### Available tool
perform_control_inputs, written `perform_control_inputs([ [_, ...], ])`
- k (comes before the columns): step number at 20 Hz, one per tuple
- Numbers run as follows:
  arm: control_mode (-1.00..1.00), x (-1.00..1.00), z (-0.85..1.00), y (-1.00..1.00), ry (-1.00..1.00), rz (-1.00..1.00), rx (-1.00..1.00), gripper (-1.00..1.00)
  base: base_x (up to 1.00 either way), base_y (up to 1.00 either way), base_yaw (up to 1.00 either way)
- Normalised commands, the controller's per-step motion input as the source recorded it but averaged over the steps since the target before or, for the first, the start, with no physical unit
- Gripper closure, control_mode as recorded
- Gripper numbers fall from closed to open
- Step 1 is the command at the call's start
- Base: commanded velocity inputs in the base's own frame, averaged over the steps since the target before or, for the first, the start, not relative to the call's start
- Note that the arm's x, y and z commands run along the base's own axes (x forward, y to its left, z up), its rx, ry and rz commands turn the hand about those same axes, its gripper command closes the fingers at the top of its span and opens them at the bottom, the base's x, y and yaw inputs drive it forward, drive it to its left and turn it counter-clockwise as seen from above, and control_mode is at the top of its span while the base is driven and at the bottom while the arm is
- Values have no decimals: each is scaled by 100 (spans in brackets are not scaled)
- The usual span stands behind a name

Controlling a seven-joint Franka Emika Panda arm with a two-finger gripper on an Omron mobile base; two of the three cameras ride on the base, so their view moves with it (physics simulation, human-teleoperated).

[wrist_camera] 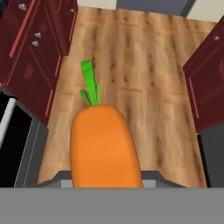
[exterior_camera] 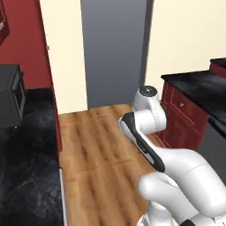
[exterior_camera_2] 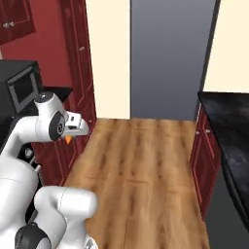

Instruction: Turn on the sink faucet. Then move the carrot from the counter to the sink. Turn off the sink. Move the vegetable from the sink to the pot next to the stove. Finally move the pot to the front right burner.

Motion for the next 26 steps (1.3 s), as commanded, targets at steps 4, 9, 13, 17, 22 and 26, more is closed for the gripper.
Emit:
perform_control_inputs([
  [4, 100, 0, 0, 0, 0, 0, 0, 100, 0, 0, -69],
  [9, 100, 0, 0, 0, 0, 0, 0, 100, 0, 0, -68],
  [13, 100, 0, 0, 0, 0, 0, 0, 100, -2, -2, -66],
  [17, 100, 0, 0, 0, 0, 0, 0, 100, -3, -10, -63],
  [22, 100, 0, 0, 0, 0, 0, 0, 100, -2, -16, -59],
  [26, 100, 0, 0, 0, 0, 0, 0, 100, 0, -41, -51],
])
